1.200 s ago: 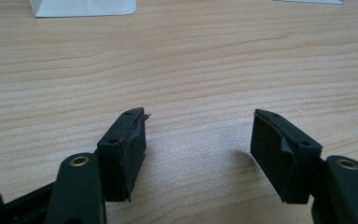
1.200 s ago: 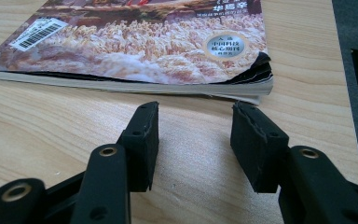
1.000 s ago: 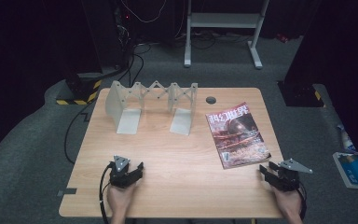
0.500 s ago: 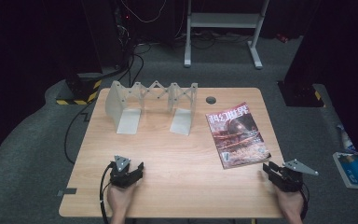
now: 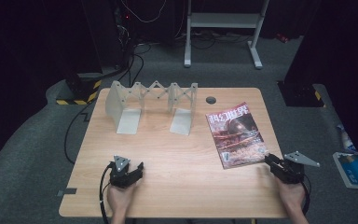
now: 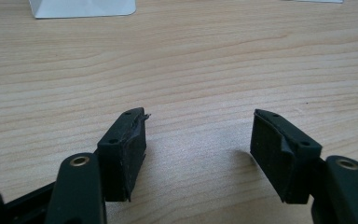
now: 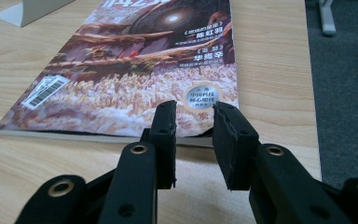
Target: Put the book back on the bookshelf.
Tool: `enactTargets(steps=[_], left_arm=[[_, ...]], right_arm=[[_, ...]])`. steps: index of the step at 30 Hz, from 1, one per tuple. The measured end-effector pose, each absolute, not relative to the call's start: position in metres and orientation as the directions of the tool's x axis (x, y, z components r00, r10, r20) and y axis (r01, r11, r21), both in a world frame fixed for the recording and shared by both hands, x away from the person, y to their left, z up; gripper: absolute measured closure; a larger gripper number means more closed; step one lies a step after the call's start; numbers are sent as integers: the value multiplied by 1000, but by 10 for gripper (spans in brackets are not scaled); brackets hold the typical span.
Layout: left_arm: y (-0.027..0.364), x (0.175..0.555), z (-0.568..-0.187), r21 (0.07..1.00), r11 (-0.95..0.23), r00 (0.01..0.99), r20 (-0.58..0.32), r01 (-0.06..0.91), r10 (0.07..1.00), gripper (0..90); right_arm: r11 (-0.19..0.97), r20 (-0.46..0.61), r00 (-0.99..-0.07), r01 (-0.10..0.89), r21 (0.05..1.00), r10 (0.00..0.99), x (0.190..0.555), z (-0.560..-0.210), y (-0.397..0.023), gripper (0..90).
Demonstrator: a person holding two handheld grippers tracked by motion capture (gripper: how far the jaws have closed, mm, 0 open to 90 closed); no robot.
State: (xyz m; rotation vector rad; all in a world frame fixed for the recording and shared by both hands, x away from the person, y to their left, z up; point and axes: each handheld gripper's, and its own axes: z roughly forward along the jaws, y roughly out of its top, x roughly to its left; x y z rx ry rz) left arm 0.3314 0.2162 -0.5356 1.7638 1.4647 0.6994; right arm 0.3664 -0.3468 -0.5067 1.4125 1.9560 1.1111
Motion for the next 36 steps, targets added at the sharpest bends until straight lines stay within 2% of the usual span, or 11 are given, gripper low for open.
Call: enactTargets(steps=[14, 23, 26, 29, 33, 36], left_arm=[[217, 328, -535, 805, -77, 185, -41, 588, 982, 348], [217, 331, -536, 810, -67, 183, -51, 583, 982, 353], [218, 331, -536, 811, -63, 183, -55, 582, 982, 354], [217, 331, -536, 810, -64, 181, -52, 583, 982, 353], [217, 331, -536, 810, -63, 181, -54, 583, 982, 353], [216, 330, -536, 810, -70, 183, -47, 582, 982, 353]], right_arm=[[179, 33, -345, 563, 807, 938, 394, -495, -346, 682], [186, 22, -325, 593, 783, 945, 430, -502, -338, 640], [153, 43, -298, 603, 783, 953, 439, -504, -343, 625], [133, 68, -296, 608, 783, 953, 444, -505, -343, 620], [178, 30, -312, 615, 768, 950, 449, -511, -336, 610], [156, 53, -305, 618, 771, 951, 452, -513, -335, 609]])
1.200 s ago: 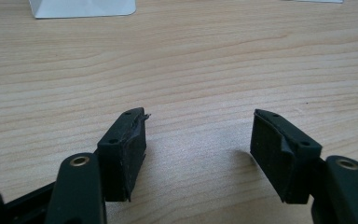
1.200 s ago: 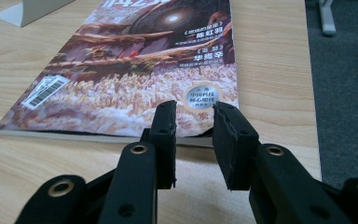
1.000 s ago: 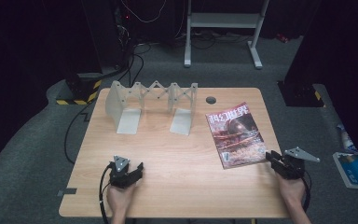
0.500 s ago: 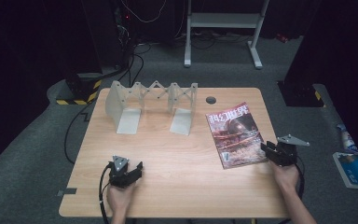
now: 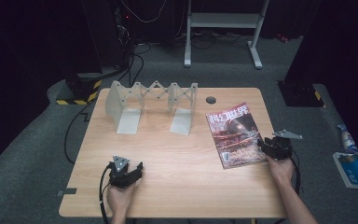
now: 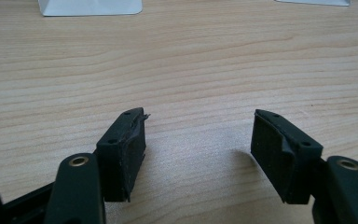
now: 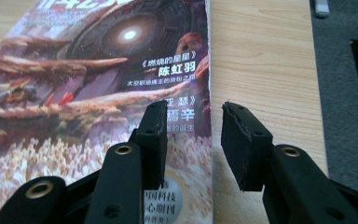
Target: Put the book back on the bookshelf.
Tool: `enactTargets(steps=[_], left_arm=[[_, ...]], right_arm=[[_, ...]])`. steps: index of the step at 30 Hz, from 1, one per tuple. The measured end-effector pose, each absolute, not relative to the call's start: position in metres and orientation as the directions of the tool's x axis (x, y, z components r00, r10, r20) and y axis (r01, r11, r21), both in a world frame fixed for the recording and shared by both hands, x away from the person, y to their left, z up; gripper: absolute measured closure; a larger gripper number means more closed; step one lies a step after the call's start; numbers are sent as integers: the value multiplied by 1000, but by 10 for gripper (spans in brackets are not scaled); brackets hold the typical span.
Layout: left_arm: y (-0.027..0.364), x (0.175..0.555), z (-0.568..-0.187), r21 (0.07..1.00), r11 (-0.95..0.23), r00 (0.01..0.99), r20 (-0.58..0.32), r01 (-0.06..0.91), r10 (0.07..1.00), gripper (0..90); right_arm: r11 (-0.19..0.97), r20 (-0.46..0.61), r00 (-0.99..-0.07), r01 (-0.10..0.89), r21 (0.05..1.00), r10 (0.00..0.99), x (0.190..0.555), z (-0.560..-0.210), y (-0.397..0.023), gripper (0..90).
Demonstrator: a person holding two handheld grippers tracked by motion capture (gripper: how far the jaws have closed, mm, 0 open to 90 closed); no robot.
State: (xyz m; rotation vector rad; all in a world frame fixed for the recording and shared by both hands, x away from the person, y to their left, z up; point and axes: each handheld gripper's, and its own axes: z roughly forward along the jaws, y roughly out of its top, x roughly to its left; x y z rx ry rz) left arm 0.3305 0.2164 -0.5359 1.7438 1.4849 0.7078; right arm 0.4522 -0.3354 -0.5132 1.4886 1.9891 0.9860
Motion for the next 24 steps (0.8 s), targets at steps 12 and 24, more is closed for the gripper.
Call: enactTargets(steps=[12, 24], left_arm=[[216, 330, -535, 807, -73, 186, -46, 586, 981, 356], [222, 330, -534, 804, -31, 184, -99, 594, 978, 388]], right_arm=[[95, 130, -298, 636, 766, 946, 451, -521, -337, 634], [109, 125, -324, 618, 779, 938, 438, -525, -328, 631]])
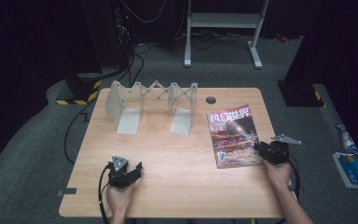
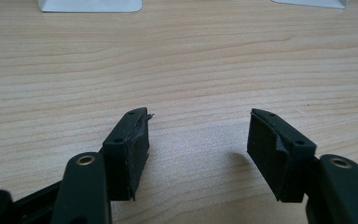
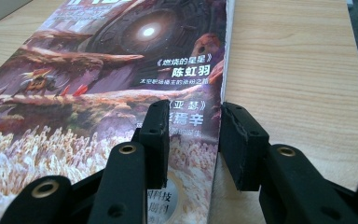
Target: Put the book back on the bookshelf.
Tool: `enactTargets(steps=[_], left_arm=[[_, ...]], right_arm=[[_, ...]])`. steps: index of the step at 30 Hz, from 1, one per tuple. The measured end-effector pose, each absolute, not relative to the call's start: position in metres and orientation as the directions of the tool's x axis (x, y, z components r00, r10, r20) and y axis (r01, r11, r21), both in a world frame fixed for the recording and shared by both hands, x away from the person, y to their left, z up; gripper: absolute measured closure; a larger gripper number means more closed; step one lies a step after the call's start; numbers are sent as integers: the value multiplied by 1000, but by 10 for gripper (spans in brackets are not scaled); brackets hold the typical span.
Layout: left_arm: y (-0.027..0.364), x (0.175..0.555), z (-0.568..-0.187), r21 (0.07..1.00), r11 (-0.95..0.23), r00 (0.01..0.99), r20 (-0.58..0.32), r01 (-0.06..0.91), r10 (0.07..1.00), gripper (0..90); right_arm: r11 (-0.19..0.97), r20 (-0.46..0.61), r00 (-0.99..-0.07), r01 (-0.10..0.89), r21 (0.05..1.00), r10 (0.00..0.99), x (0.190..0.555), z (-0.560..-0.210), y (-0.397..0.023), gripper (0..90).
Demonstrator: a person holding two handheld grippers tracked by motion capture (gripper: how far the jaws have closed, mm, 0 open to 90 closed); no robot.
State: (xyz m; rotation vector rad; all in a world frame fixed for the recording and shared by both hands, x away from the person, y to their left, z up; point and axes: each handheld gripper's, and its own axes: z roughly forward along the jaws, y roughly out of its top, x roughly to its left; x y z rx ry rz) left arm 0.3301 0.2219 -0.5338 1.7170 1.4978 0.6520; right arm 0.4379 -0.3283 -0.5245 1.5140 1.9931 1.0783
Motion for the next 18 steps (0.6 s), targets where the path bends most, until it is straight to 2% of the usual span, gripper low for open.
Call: enactTargets(steps=[13, 18], left_arm=[[218, 330, -532, 803, -17, 233, -153, 596, 960, 403], [205, 333, -527, 805, -41, 279, -156, 591, 947, 444]], right_arm=[[118, 89, -306, 595, 795, 948, 422, -526, -315, 631], [121, 80, -303, 590, 798, 950, 416, -526, -310, 632]])
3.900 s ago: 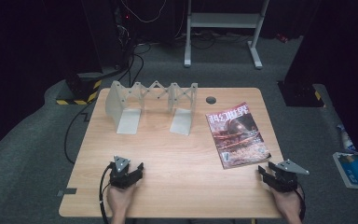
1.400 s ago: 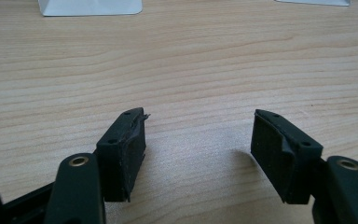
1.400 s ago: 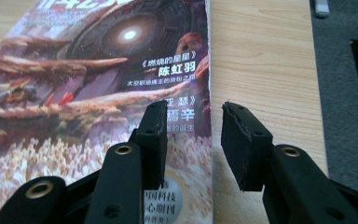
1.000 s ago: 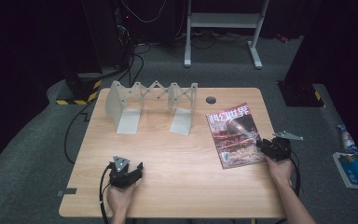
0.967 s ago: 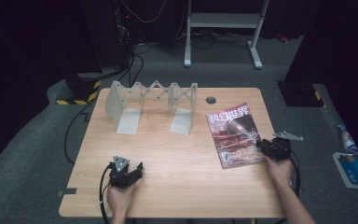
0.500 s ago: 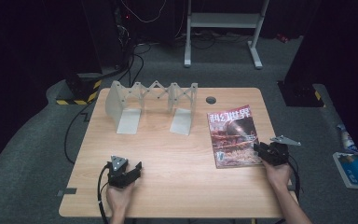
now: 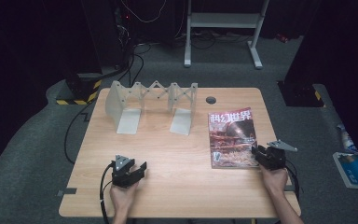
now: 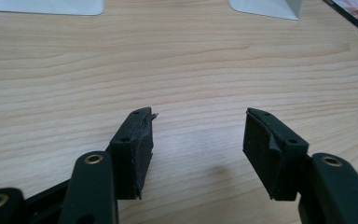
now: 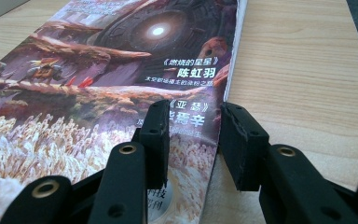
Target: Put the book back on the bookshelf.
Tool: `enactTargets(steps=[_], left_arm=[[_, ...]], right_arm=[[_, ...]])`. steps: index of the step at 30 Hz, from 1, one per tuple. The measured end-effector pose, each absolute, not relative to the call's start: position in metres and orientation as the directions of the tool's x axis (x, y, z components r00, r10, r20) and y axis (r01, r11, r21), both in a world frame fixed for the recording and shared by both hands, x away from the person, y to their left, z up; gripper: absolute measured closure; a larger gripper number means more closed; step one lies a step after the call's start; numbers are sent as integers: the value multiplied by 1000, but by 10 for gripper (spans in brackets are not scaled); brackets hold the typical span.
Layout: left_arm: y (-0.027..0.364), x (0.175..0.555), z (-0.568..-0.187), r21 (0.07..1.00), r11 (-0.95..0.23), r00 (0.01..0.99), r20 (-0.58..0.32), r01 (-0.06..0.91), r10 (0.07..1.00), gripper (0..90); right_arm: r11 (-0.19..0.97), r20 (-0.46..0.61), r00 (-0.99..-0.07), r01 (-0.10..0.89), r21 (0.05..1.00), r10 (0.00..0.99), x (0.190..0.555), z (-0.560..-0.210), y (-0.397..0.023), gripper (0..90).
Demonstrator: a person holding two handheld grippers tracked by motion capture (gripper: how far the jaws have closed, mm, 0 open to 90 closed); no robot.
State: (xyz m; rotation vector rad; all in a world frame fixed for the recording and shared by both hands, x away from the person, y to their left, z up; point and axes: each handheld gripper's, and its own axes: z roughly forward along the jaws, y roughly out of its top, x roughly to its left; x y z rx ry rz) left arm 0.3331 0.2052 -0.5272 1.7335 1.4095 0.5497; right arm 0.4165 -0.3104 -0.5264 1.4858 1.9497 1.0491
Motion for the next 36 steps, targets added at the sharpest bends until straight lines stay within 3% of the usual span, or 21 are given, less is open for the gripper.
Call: enactTargets(steps=[14, 18, 36], left_arm=[[145, 361, -509, 830, -182, 434, -79, 528, 898, 511], [125, 375, -508, 800, -188, 452, -114, 570, 885, 455], [61, 413, -501, 791, -259, 562, -126, 554, 817, 487]], right_arm=[[152, 58, -328, 578, 801, 943, 405, -526, -302, 633], [160, 53, -334, 577, 801, 941, 404, -526, -301, 633], [159, 60, -342, 575, 803, 938, 401, -527, -300, 633]])
